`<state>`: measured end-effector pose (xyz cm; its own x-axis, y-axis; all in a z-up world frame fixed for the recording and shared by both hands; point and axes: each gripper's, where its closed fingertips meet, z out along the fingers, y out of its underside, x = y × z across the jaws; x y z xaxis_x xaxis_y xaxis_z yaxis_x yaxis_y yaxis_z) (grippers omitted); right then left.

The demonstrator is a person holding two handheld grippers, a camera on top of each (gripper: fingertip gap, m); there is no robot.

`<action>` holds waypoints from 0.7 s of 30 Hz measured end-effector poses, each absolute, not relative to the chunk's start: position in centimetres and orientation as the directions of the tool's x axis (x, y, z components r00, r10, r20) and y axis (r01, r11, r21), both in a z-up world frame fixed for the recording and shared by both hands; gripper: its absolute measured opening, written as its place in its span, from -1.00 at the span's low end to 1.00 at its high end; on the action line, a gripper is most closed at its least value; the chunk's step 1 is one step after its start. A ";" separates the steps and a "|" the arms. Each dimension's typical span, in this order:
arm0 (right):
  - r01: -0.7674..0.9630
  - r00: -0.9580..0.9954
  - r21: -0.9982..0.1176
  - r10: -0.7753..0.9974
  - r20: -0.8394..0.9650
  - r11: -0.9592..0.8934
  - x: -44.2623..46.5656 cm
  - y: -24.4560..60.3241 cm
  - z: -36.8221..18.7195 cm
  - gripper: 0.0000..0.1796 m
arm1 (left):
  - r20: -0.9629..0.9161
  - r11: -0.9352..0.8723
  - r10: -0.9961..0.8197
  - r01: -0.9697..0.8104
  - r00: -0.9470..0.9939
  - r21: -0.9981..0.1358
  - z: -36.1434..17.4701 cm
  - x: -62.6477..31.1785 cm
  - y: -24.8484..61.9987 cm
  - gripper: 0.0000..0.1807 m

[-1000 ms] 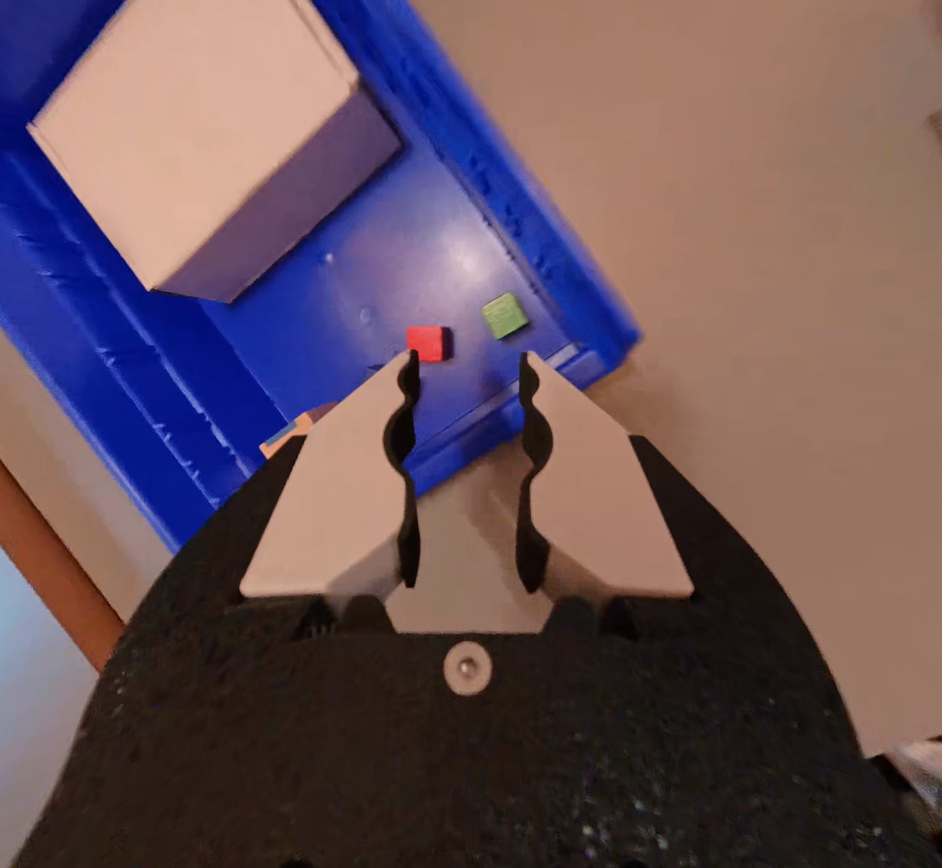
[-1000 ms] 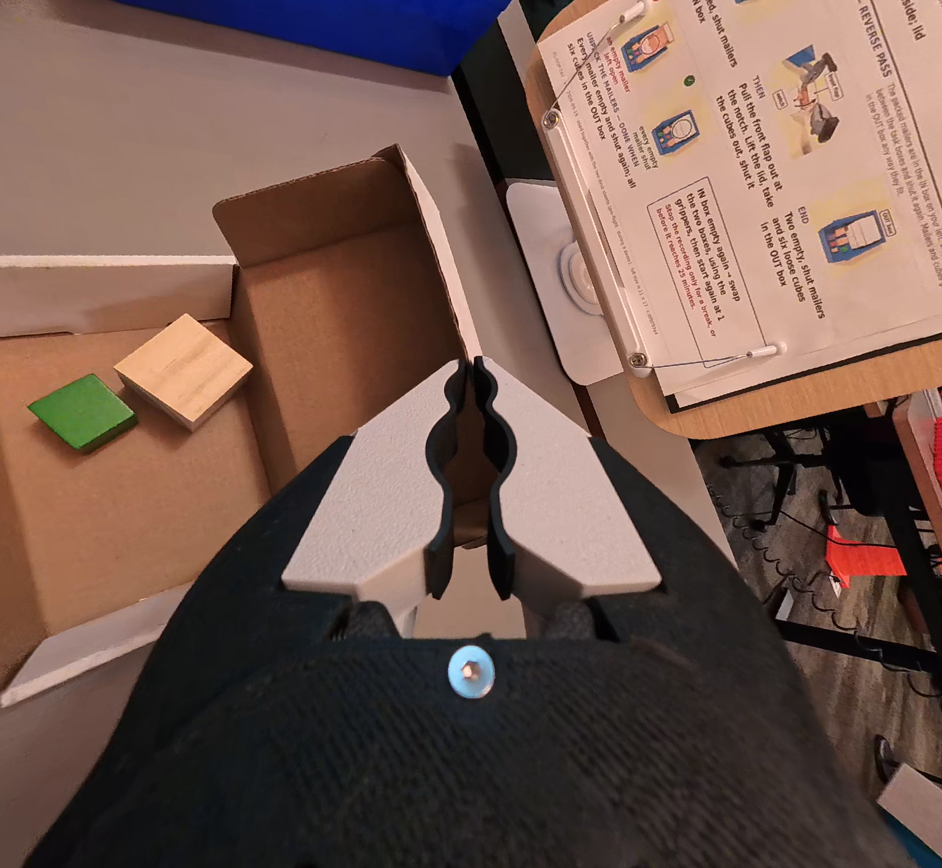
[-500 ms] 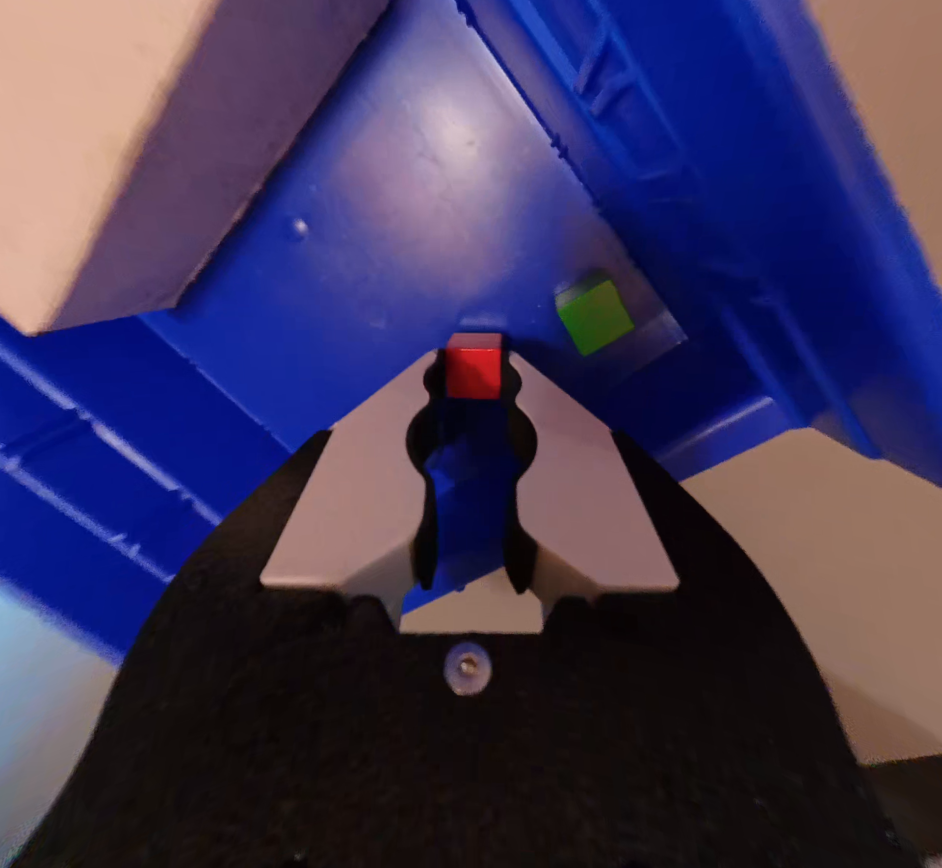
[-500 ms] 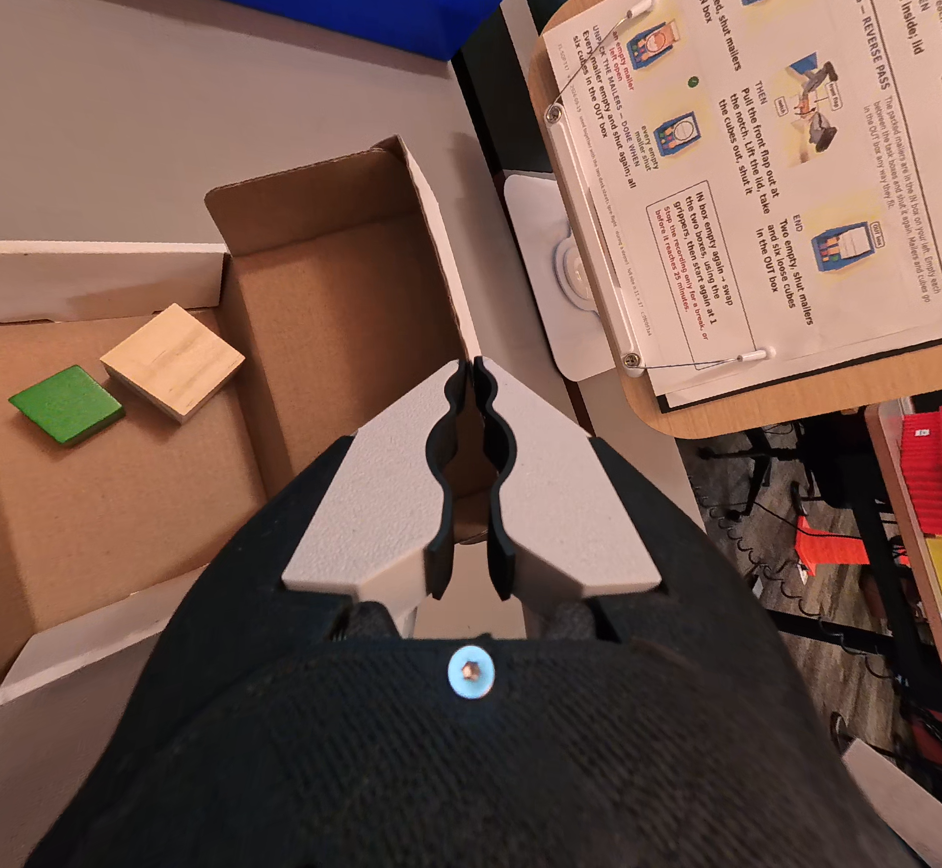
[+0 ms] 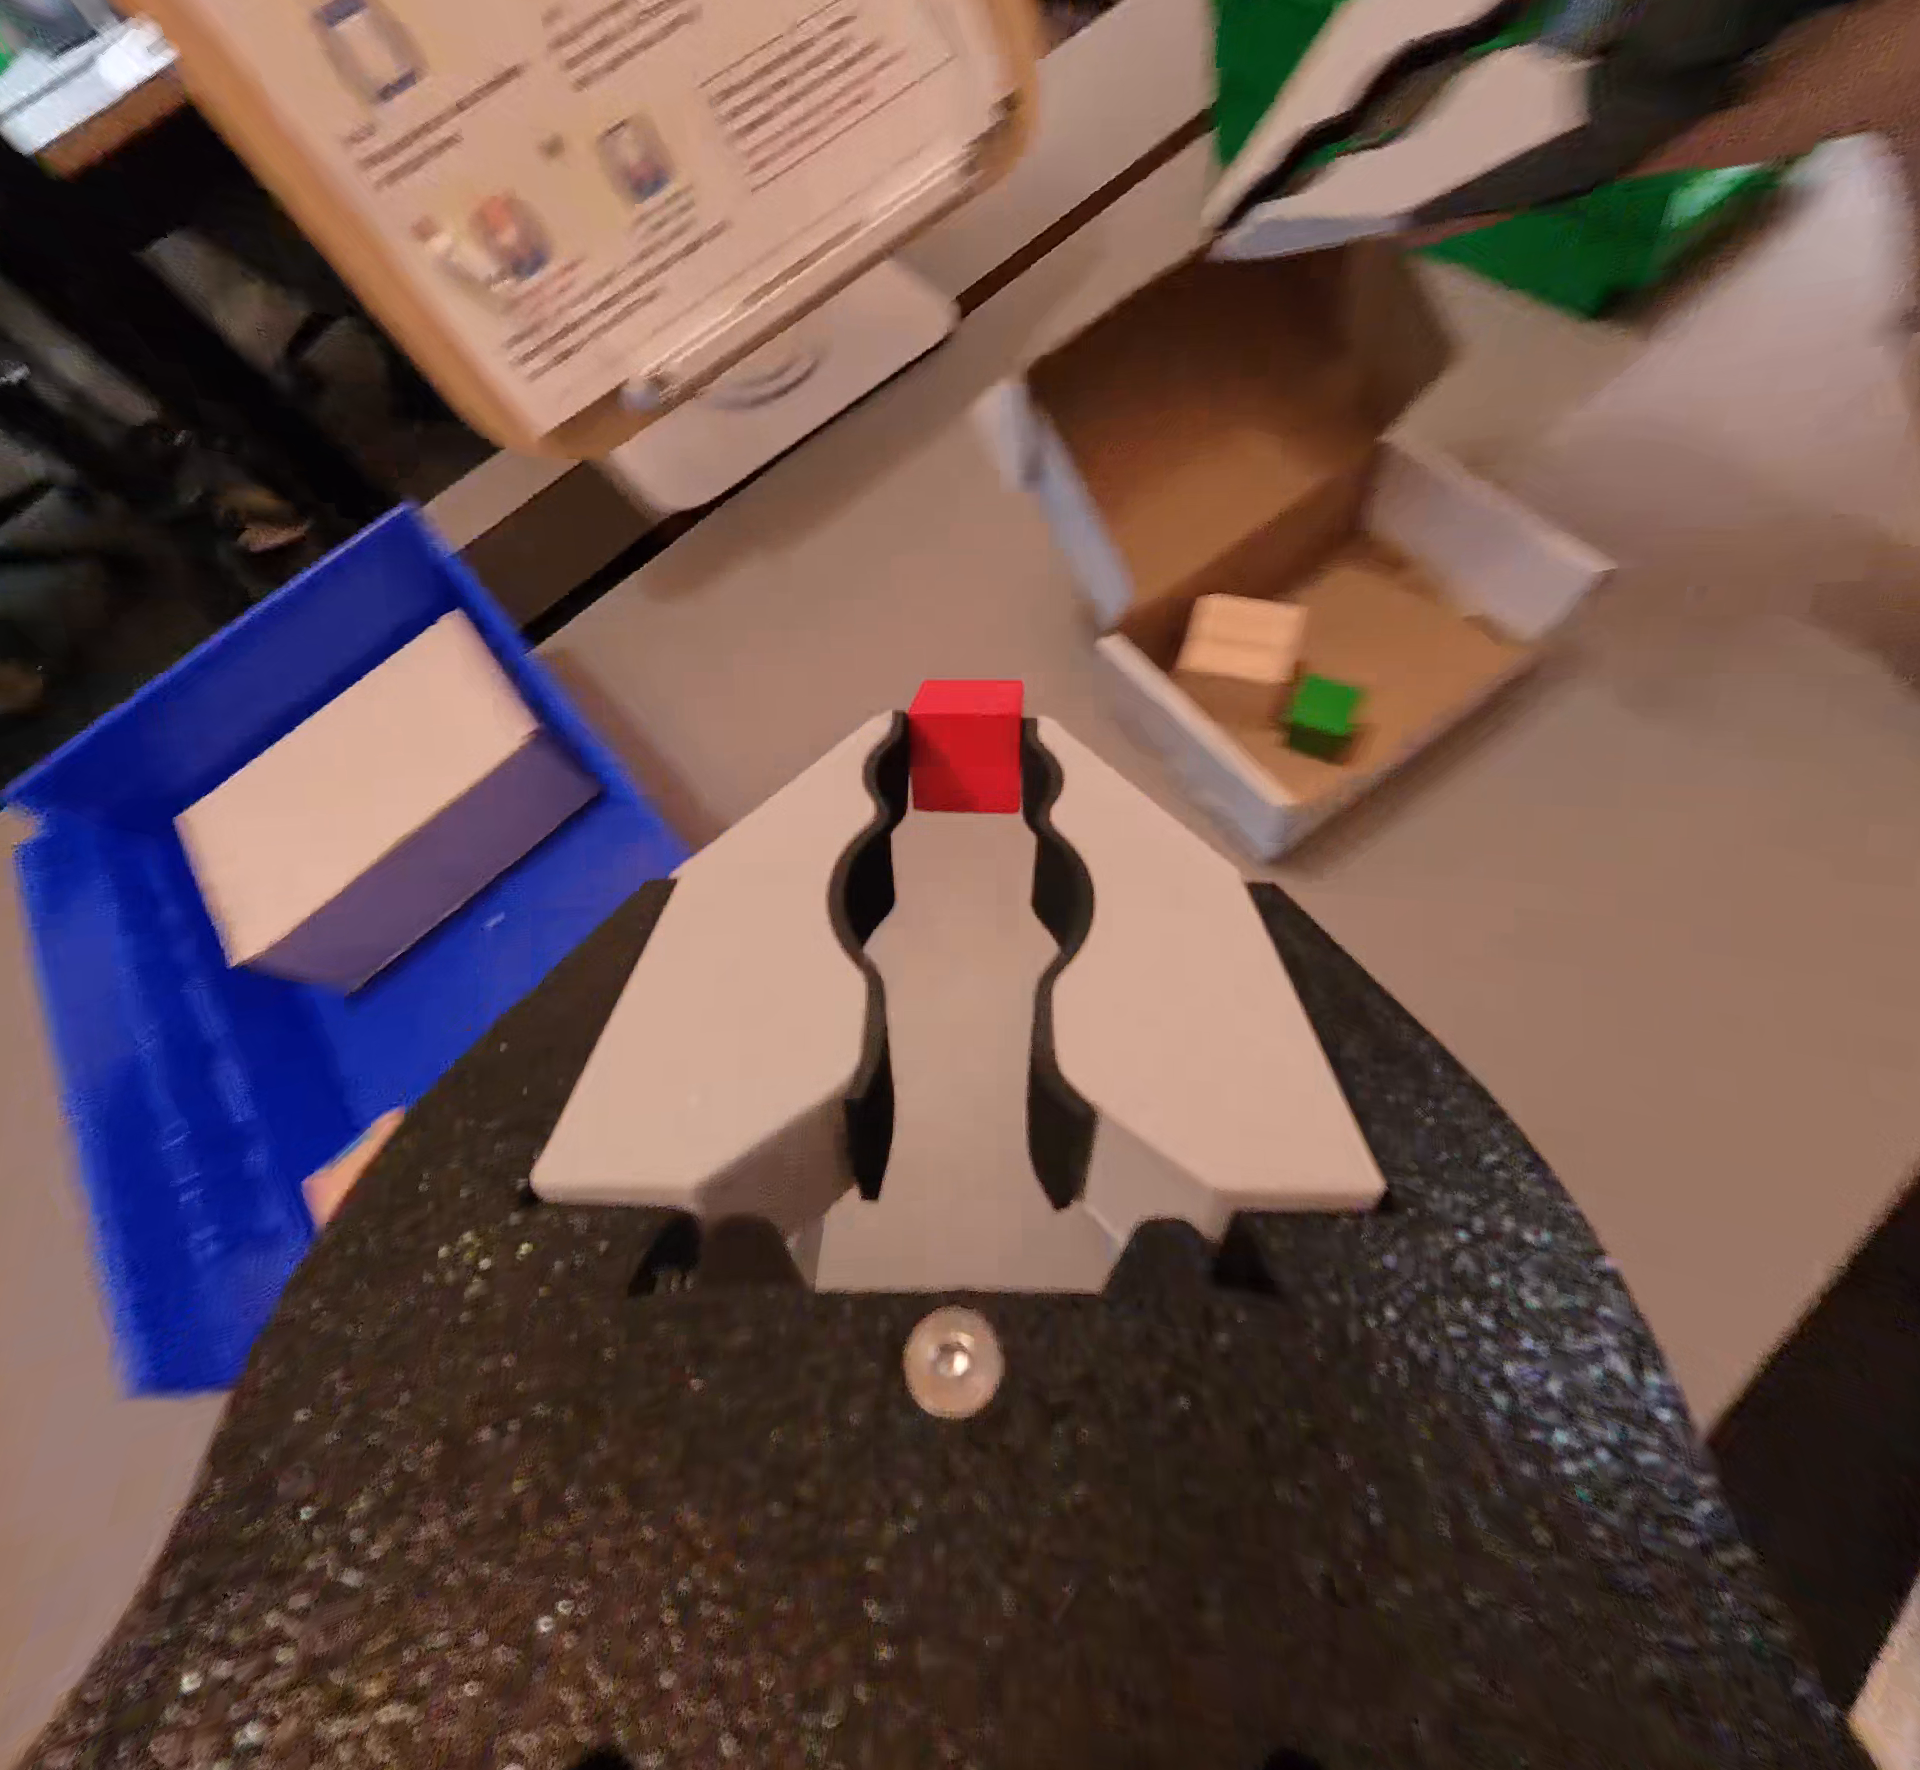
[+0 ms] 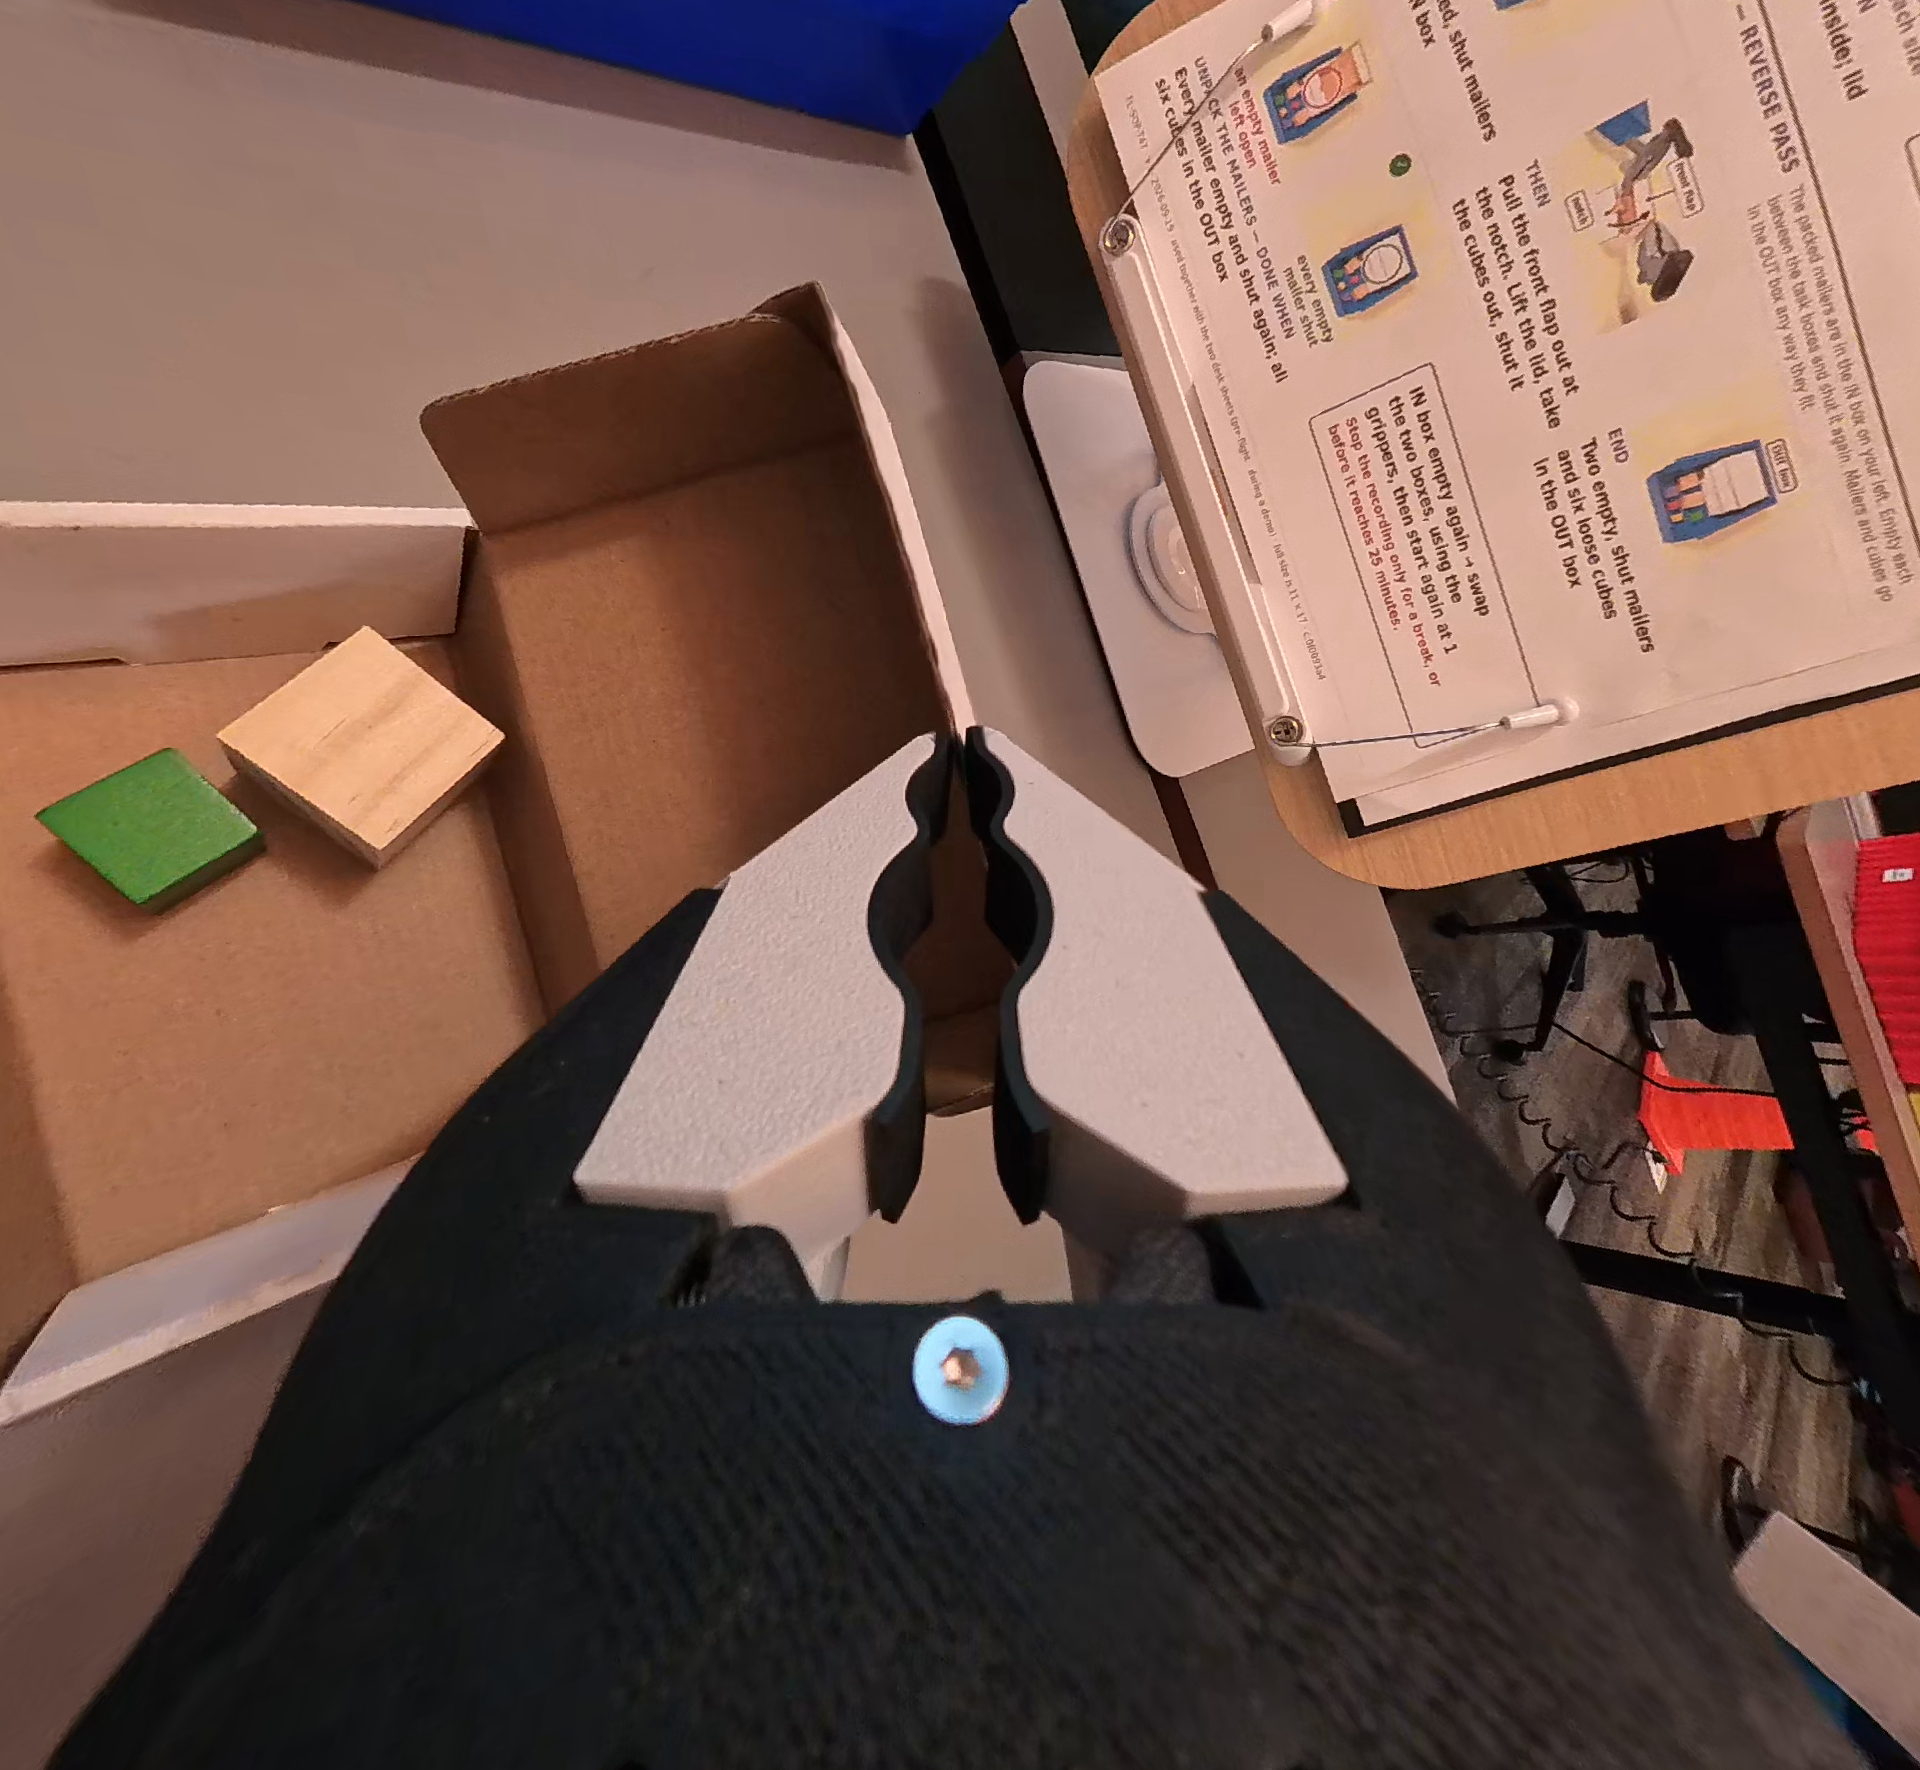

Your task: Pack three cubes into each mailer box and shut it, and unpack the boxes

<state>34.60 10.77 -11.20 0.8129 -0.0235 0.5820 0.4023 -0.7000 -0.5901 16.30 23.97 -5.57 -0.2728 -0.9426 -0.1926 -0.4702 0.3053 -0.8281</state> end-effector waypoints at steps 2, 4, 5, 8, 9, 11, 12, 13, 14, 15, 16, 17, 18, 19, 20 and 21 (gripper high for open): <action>0.407 0.809 -0.587 -0.022 0.587 -0.700 34.4 10.8 -11.0 -0.99 | -0.174 0.310 -0.929 -0.429 -0.328 -0.848 -6.3 15.4 19.8 -0.80; 0.408 0.806 -0.583 -0.022 0.591 -0.703 34.4 10.9 -11.0 -0.99 | -0.163 0.324 -0.913 -0.425 -0.373 -0.845 -8.0 15.2 16.5 -0.80; 0.411 0.805 -0.579 -0.018 0.594 -0.704 34.3 10.9 -11.0 -0.99 | -0.169 0.337 -0.908 -0.432 -0.383 -0.837 -9.0 15.3 15.3 -0.80; 0.418 0.796 -0.567 -0.014 0.605 -0.710 34.2 11.1 -11.0 -0.99 | -0.165 0.363 -0.895 -0.463 -0.414 -0.809 -12.1 16.3 12.3 -0.80; 0.422 0.794 -0.566 -0.012 0.608 -0.708 34.0 11.2 -11.0 -0.99 | -0.152 0.365 -0.891 -0.473 -0.429 -0.802 -13.0 16.8 11.4 -0.80; 0.430 0.791 -0.564 -0.008 0.612 -0.704 33.8 11.4 -10.8 -0.99 | -0.130 0.369 -0.884 -0.500 -0.448 -0.783 -14.8 17.8 9.8 -0.80; 0.433 0.789 -0.563 -0.006 0.614 -0.704 33.7 11.5 -10.8 -0.99 | -0.117 0.374 -0.880 -0.519 -0.461 -0.769 -15.6 18.3 9.1 -0.80; 0.435 0.788 -0.563 -0.005 0.615 -0.702 33.6 11.5 -10.7 -0.99 | -0.112 0.380 -0.878 -0.537 -0.464 -0.753 -16.5 18.9 8.7 -0.80; 0.437 0.788 -0.564 -0.004 0.616 -0.701 33.6 11.5 -10.7 -0.99 | -0.120 0.387 -0.880 -0.547 -0.460 -0.742 -17.2 19.7 8.4 -0.80; 0.437 0.788 -0.565 -0.004 0.615 -0.700 33.6 11.5 -10.6 -0.99 | -0.121 0.391 -0.882 -0.561 -0.456 -0.730 -17.8 20.5 8.2 -0.80; 0.435 0.790 -0.568 -0.006 0.613 -0.699 33.6 11.5 -10.6 -0.99 | -0.111 0.387 -0.884 -0.576 -0.454 -0.720 -18.3 21.2 7.8 -0.80; 0.432 0.794 -0.572 -0.008 0.608 -0.698 33.6 11.4 -10.6 -0.99 | -0.094 0.377 -0.885 -0.581 -0.456 -0.721 -18.6 22.0 7.2 -0.80; 0.429 0.796 -0.575 -0.009 0.605 -0.697 33.7 11.4 -10.6 -0.99 | -0.082 0.368 -0.886 -0.584 -0.457 -0.723 -18.9 22.8 6.7 -0.80; 0.427 0.798 -0.576 -0.010 0.603 -0.697 33.7 11.3 -10.7 -0.99 | -0.082 0.371 -0.886 -0.593 -0.457 -0.715 -19.3 23.5 6.4 -0.80; 0.424 0.800 -0.578 -0.011 0.600 -0.697 33.8 11.2 -10.7 -0.99 | -0.092 0.383 -0.884 -0.599 -0.458 -0.703 -19.9 24.1 6.3 -0.80; 0.421 0.802 -0.581 -0.013 0.597 -0.697 33.9 11.2 -10.7 -0.99 | -0.101 0.392 -0.883 -0.602 -0.459 -0.696 -20.4 24.6 6.1 -0.80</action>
<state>33.88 11.16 -10.74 0.8024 -0.0133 0.5966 0.4207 -0.6965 -0.5813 24.63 6.13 -20.38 -0.4587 -0.8829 -0.1005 -0.6021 0.3920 -0.6955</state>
